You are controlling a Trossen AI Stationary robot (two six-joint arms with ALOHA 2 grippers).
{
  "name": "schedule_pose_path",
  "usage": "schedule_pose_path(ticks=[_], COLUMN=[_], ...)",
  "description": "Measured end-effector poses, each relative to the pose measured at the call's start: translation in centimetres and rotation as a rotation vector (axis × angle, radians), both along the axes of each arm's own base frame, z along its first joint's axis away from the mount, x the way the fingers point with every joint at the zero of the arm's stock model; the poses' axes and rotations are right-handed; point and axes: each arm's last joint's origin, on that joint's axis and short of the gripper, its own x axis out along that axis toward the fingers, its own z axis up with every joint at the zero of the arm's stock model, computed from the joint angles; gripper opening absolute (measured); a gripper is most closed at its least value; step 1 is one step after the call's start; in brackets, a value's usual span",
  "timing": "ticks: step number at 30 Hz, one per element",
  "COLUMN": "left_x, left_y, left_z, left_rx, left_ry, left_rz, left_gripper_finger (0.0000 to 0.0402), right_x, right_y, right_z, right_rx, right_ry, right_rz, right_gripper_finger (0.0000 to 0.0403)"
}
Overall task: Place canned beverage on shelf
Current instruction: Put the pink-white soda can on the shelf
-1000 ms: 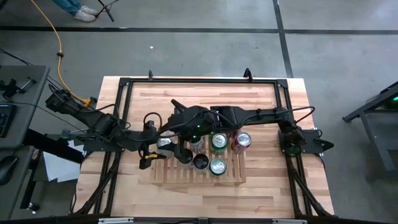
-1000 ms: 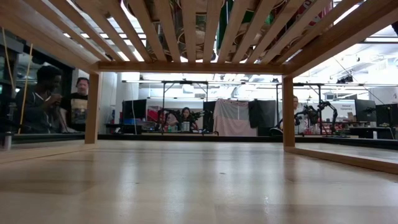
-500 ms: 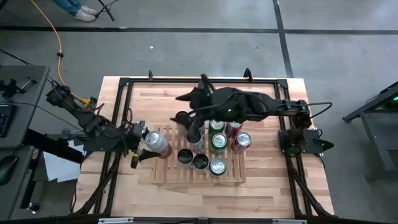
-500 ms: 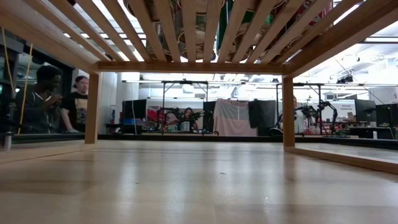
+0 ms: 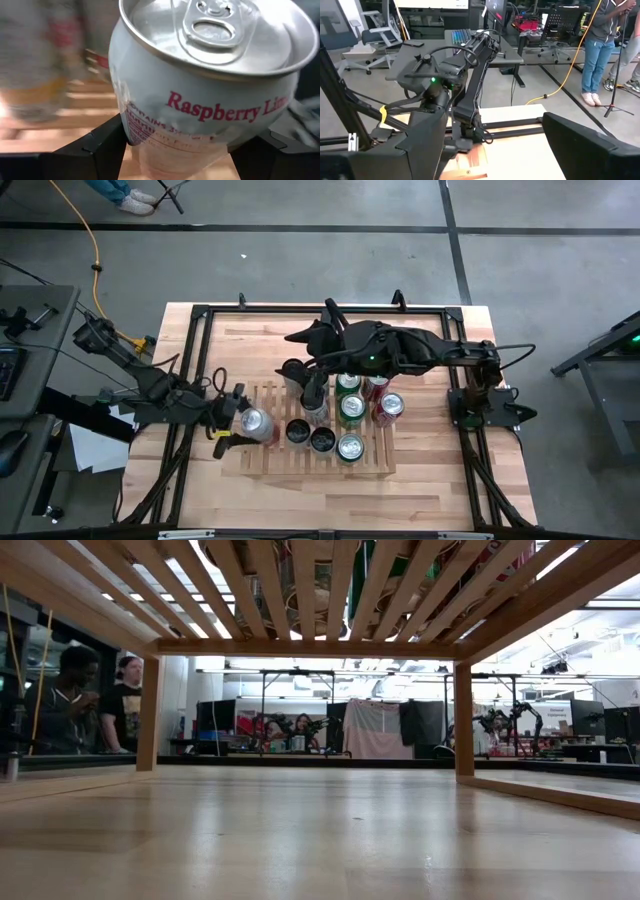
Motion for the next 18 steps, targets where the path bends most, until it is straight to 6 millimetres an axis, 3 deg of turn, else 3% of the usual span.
schedule_pose_path(ticks=[5, 18], left_x=[0.2, 0.9], left_y=[0.4, 2.0], left_z=[-0.1, 0.4], left_rx=[-0.008, 0.084], left_ry=[0.037, 0.073], left_rz=[-0.146, -0.217], left_gripper_finger=[0.0274, 0.0285], right_x=[0.0, 0.0], right_y=[0.0, 0.0], right_z=[0.0, 0.0], right_rx=[0.000, 0.036], right_ry=[0.000, -0.006], right_rz=[0.000, -0.009], right_gripper_finger=[0.0316, 0.0316])
